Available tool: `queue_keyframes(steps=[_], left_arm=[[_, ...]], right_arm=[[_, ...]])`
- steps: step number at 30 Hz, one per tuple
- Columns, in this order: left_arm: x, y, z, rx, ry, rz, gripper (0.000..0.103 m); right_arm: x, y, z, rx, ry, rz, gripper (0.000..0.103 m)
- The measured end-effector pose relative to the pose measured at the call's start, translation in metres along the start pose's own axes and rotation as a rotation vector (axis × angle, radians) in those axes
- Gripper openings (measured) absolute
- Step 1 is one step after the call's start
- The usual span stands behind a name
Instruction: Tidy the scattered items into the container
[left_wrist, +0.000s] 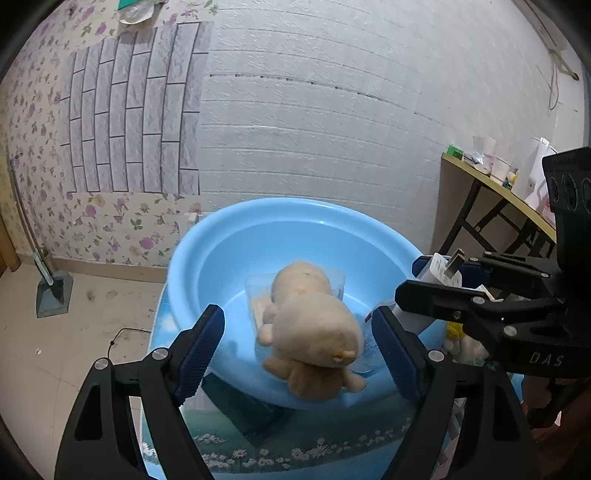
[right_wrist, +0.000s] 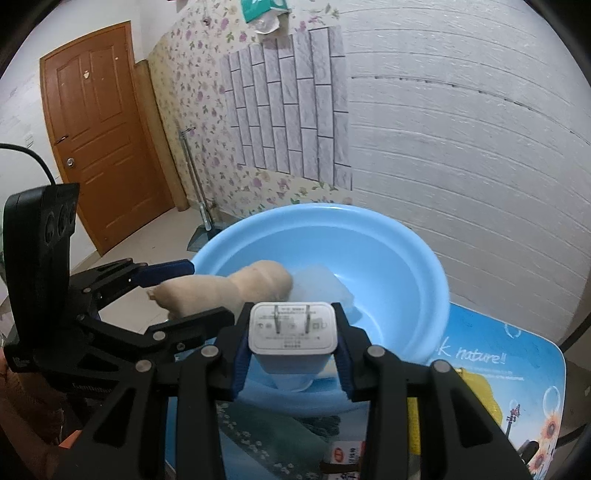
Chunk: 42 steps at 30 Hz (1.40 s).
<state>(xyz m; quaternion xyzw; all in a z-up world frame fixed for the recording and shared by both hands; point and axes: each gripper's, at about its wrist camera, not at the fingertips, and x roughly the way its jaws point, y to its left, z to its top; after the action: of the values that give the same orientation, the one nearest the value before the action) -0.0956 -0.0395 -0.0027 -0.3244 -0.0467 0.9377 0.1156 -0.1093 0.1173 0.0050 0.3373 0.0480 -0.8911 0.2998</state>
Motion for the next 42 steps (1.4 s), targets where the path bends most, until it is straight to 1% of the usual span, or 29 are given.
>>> queue_keyframes(steps=[6,10,18,22,27,29,33,38,42], left_arm=[[-0.01,0.009,0.0,-0.019,-0.017,0.015,0.082],[-0.013,0.013,0.0,-0.03,-0.027,0.02,0.082],[-0.018,0.022,-0.001,-0.046,-0.047,0.026,0.083],[-0.022,0.028,0.001,-0.053,-0.058,0.04,0.083],[-0.026,0.035,0.001,-0.061,-0.065,0.049,0.083],[-0.028,0.035,-0.001,-0.062,-0.063,0.05,0.083],[-0.028,0.035,-0.002,-0.062,-0.062,0.05,0.084],[-0.029,0.034,-0.003,-0.057,-0.06,0.052,0.084],[-0.03,0.032,-0.005,-0.051,-0.055,0.052,0.084]], right_arm=[[0.003,0.011,0.007,-0.026,-0.01,0.02,0.038],[0.016,0.014,0.015,-0.033,-0.004,0.041,0.038],[0.039,0.024,0.029,-0.077,0.015,0.032,0.038],[0.039,0.029,0.031,-0.075,0.015,0.042,0.038],[0.027,0.03,0.029,-0.062,0.004,0.068,0.038],[0.025,0.031,0.026,-0.064,0.011,0.067,0.038],[0.033,0.03,0.021,-0.075,0.058,0.069,0.038],[0.033,0.029,0.015,-0.078,0.08,0.065,0.038],[0.035,0.031,0.005,-0.109,0.123,0.047,0.038]])
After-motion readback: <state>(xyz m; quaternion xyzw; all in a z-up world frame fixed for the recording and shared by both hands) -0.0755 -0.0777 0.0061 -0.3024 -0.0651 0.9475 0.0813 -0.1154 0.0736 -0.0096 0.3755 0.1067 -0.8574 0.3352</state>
